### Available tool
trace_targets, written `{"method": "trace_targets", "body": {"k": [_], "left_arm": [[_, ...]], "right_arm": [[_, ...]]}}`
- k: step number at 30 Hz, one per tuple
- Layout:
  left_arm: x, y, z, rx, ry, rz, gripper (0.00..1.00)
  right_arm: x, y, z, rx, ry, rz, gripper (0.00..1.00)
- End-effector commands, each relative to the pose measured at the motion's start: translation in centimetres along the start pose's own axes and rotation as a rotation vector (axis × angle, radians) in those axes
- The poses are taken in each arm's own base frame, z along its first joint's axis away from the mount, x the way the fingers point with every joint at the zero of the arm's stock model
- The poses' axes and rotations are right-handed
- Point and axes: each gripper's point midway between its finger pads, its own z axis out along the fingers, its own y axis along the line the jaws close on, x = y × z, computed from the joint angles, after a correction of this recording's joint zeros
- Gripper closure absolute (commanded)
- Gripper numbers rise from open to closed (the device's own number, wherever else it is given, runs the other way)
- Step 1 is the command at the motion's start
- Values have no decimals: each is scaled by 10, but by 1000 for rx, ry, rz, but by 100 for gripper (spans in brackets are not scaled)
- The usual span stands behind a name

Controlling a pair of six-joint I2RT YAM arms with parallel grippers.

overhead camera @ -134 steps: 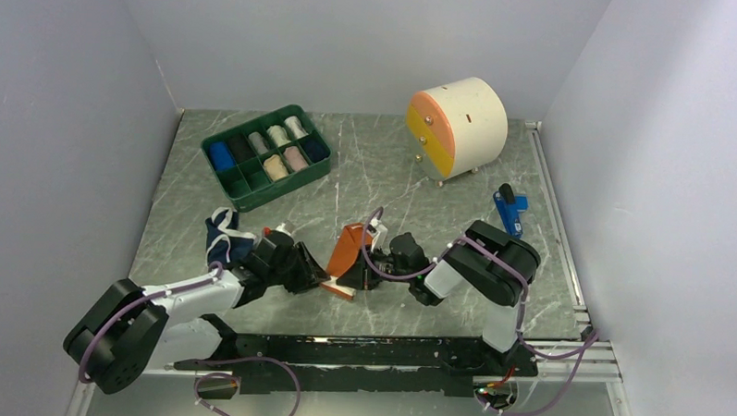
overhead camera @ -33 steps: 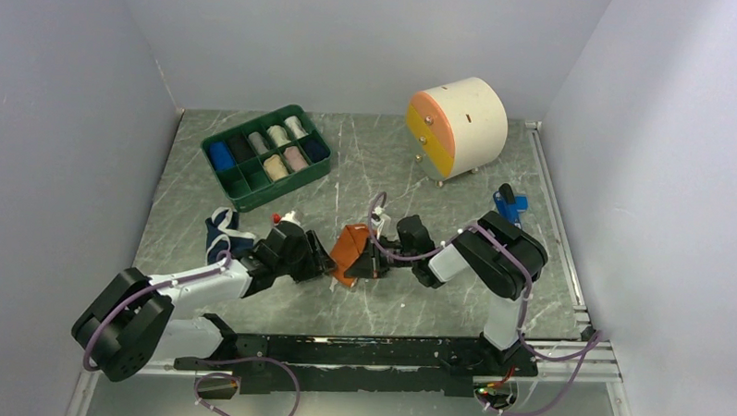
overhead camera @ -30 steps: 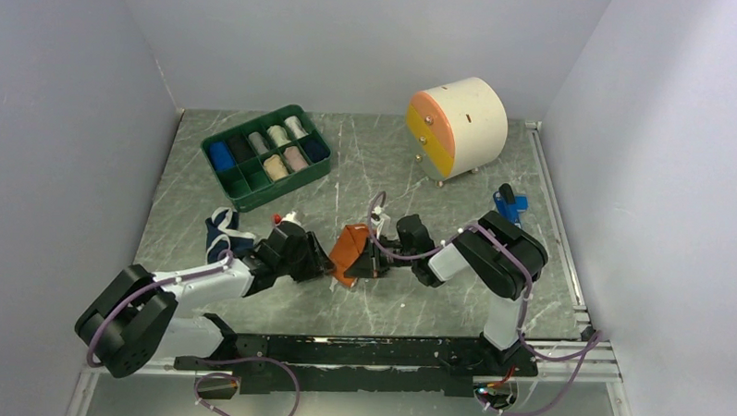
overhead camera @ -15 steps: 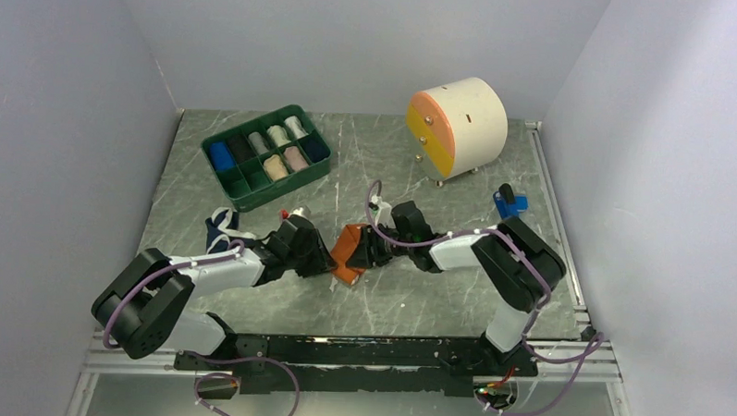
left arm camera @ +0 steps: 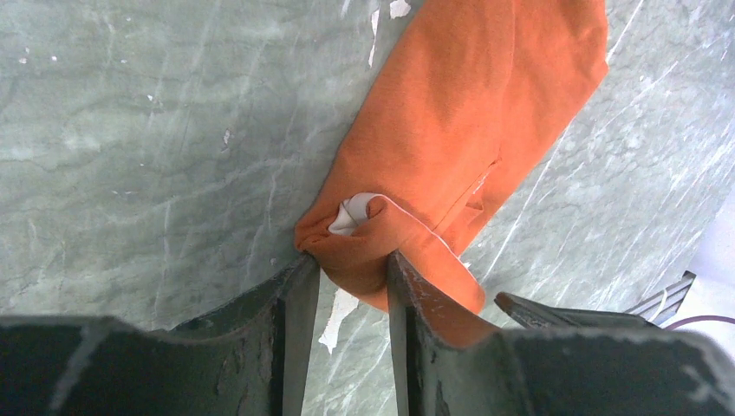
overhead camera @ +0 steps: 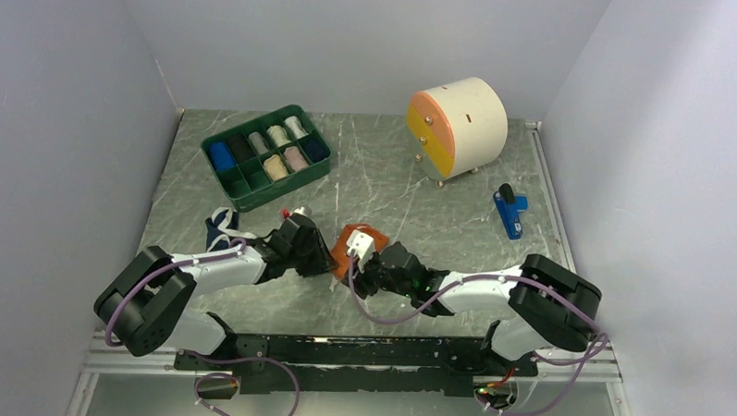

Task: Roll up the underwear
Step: Roll the underwear to the center of the board.

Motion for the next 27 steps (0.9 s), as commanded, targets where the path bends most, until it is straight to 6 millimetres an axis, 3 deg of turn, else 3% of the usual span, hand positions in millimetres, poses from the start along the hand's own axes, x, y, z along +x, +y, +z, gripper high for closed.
{"method": "trace_targets", "body": {"k": [1,7,17,19,22,25,27], "left_arm": [[3,16,4,-80,9,0,60],[6,19,4,-93,17,-12,60],[6,19,5,-96,18,-28,60],[5,19,4,-99,16,-26,60],[6,19,4,-100,20,-27,60],[5,16,2,-86,16,-38,48],[3,13,0,-78,10,-43,41]], "right_arm": [[-26,-20,7,143,-76,-227,48],[-30,-5,16,89,-125,-271,49],[-6,0,34,67,-41,-331,54],[2,-2,35,84,-21,-339,59],[15,-11,35,135,26,-332,79],[26,-13,31,143,51,-311,87],[24,-12,27,136,17,-273,91]]}}
